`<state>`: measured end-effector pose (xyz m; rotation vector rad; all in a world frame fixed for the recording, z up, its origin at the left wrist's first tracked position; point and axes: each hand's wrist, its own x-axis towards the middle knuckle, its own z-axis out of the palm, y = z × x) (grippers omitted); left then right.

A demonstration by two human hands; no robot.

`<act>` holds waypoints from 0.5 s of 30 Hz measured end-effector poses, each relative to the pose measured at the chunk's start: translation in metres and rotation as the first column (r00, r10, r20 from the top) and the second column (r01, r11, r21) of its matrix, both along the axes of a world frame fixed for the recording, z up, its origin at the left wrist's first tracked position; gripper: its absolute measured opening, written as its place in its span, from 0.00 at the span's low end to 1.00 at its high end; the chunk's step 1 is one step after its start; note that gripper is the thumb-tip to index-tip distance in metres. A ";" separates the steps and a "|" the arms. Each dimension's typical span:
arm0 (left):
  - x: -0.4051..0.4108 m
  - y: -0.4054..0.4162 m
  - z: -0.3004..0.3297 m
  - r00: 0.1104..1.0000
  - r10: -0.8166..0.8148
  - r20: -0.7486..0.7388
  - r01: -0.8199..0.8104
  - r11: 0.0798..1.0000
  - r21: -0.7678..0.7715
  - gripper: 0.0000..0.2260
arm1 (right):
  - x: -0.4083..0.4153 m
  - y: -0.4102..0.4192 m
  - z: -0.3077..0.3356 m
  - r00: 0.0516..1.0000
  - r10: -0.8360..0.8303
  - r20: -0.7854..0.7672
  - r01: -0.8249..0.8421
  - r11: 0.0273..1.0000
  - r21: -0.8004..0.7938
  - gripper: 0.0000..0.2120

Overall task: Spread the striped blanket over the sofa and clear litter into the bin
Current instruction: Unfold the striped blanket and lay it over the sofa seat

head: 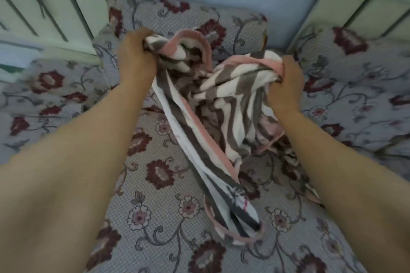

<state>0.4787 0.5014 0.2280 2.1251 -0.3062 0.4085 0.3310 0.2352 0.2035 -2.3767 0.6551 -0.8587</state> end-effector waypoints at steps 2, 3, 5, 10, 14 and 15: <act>-0.001 -0.003 0.037 0.997 -0.018 0.074 0.023 0.997 -0.073 0.17 | -0.005 -0.002 0.031 0.996 0.056 0.070 -0.053 0.997 -0.049 0.11; -0.004 -0.001 0.047 0.996 -0.030 0.081 0.035 0.998 -0.060 0.18 | -0.009 -0.002 0.039 0.992 0.096 0.078 -0.091 0.993 -0.072 0.12; -0.017 0.005 0.056 0.996 -0.067 0.056 0.066 0.998 0.013 0.19 | -0.023 0.002 0.046 0.984 0.174 0.044 -0.169 0.981 -0.097 0.17; -0.062 0.022 0.007 0.960 -0.198 -0.196 0.231 0.959 0.162 0.22 | -0.057 0.024 0.012 0.900 0.347 -0.264 -0.363 0.932 -0.015 0.26; -0.109 0.046 -0.074 0.844 -0.286 -0.455 0.453 0.833 0.317 0.18 | -0.089 0.046 -0.050 0.683 0.468 -0.560 -0.458 0.872 0.171 0.26; -0.122 0.054 -0.097 0.792 -0.276 -0.544 0.520 0.772 0.365 0.18 | -0.098 0.051 -0.068 0.595 0.506 -0.624 -0.502 0.841 0.203 0.26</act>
